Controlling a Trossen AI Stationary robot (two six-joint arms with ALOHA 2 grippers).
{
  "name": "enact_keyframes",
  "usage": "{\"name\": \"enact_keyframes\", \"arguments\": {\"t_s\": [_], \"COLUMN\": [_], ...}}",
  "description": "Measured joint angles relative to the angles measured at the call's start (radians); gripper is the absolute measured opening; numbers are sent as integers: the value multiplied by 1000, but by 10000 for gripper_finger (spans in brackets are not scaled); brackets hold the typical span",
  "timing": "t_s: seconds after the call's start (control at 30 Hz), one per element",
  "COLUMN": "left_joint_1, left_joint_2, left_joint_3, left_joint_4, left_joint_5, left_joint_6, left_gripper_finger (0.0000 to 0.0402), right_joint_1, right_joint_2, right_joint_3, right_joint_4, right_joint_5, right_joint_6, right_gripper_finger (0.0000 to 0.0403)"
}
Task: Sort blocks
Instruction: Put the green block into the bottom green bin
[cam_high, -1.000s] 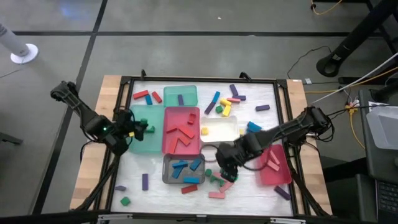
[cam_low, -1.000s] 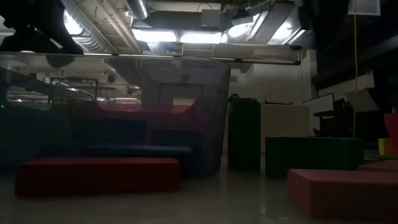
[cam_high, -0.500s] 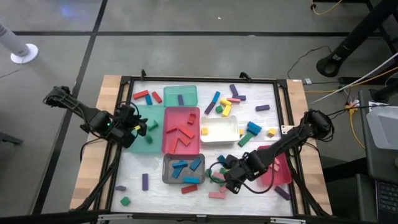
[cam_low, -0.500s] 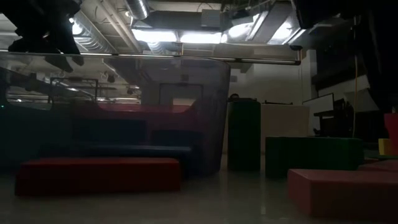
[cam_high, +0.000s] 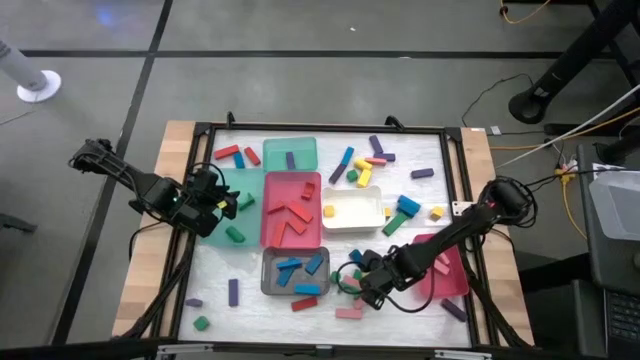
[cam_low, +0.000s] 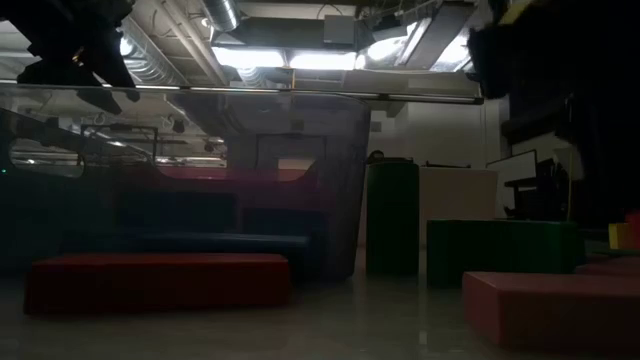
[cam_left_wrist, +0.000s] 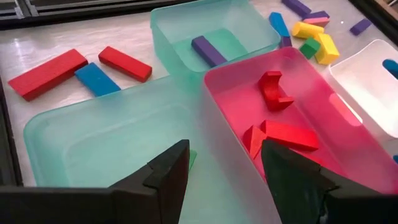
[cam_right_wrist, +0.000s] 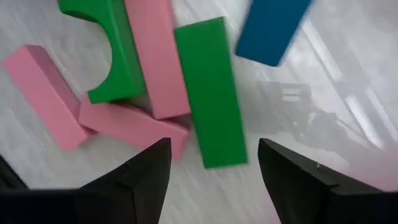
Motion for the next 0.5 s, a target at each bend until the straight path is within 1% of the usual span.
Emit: {"name": "enact_keyframes", "arguments": {"t_s": [0.37,0.43,0.5], "left_joint_1": [0,0,0], "left_joint_2": [0,0,0], "left_joint_3": [0,0,0], "left_joint_4": [6,18,30], "left_joint_5": [0,0,0], "left_joint_6": [-8,-4,7], "left_gripper_finger": [187,187,187], "right_joint_1": [0,0,0], "right_joint_2": [90,91,92], "right_joint_3": [6,6,5], "right_joint_4": [4,5,6], "right_joint_5": [-1,0,8], "right_joint_6": [-23,-23,-23], "right_gripper_finger": [239,228,208]}}
